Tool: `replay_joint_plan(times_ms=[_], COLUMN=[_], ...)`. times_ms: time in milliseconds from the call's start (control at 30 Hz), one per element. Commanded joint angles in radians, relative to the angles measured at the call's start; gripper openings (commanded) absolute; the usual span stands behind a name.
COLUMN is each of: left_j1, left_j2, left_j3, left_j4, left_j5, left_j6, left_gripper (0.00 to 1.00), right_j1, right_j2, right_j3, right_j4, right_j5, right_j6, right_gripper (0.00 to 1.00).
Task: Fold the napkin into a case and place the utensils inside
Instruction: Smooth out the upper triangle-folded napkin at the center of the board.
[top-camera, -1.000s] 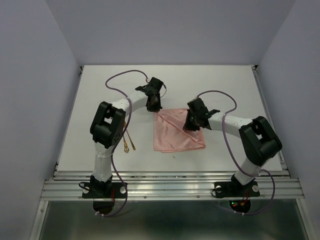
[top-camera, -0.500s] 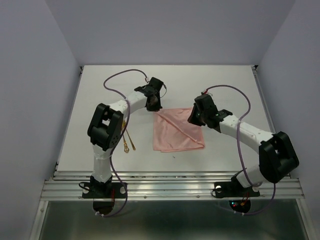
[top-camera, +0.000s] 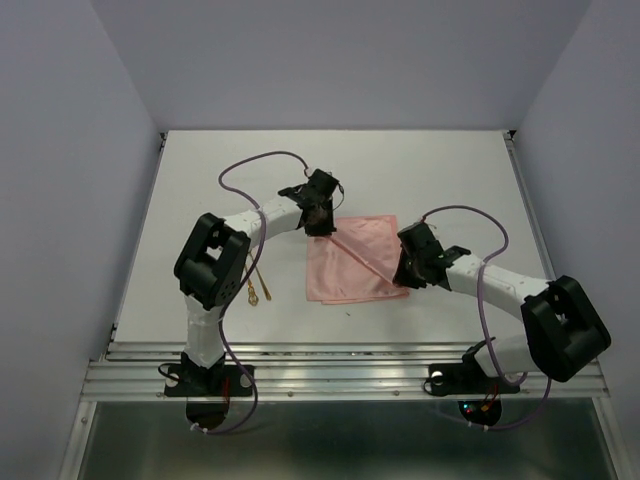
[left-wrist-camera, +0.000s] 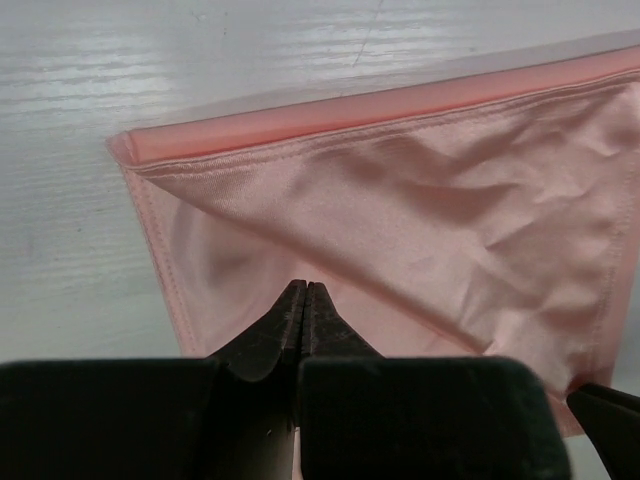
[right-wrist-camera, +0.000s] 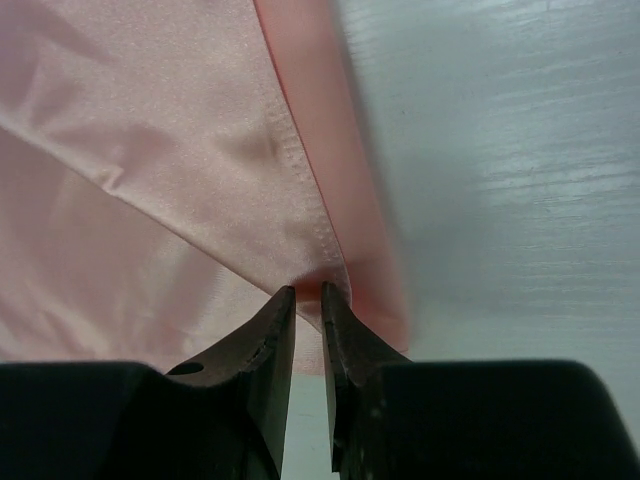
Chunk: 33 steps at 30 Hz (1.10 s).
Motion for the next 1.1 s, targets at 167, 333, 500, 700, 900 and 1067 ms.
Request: replay_joint_plan(times_ms=[167,333,500,700,900,1067], left_j1=[-0.001,-0.001,0.014,0.055,0.079,0.080], left_j2=[0.032,0.046,0.058,0.075,0.150,0.201], left_j3=[0.013,0.066,0.100,0.118,0.145,0.166], left_j4=[0.051,-0.009,-0.043,-0.038,-0.033,-0.040], left_j5=[0.092,0.031,-0.026,-0.026,-0.055,-0.066], left_j6=[0.033,0.041,0.046,0.041,0.046,0.041], left_gripper=[0.06,0.06,0.06,0.06,0.06,0.06], right_j1=[0.005,0.005,0.005,0.005,0.005,0.005], right_j2=[0.001,-0.089,-0.120,-0.069,0.033,0.002], right_j3=[0.040,0.060,0.028,-0.021,-0.072,-0.069], right_j4=[-0.008,-0.063,-0.066,0.003,0.081,0.063], right_j5=[-0.003,0.047,0.046,0.035,0.034,0.033], right_j6=[-0.008,0.007,0.012,0.027,0.032,0.027], right_gripper=[0.22,0.23,0.24,0.24,0.23,0.22])
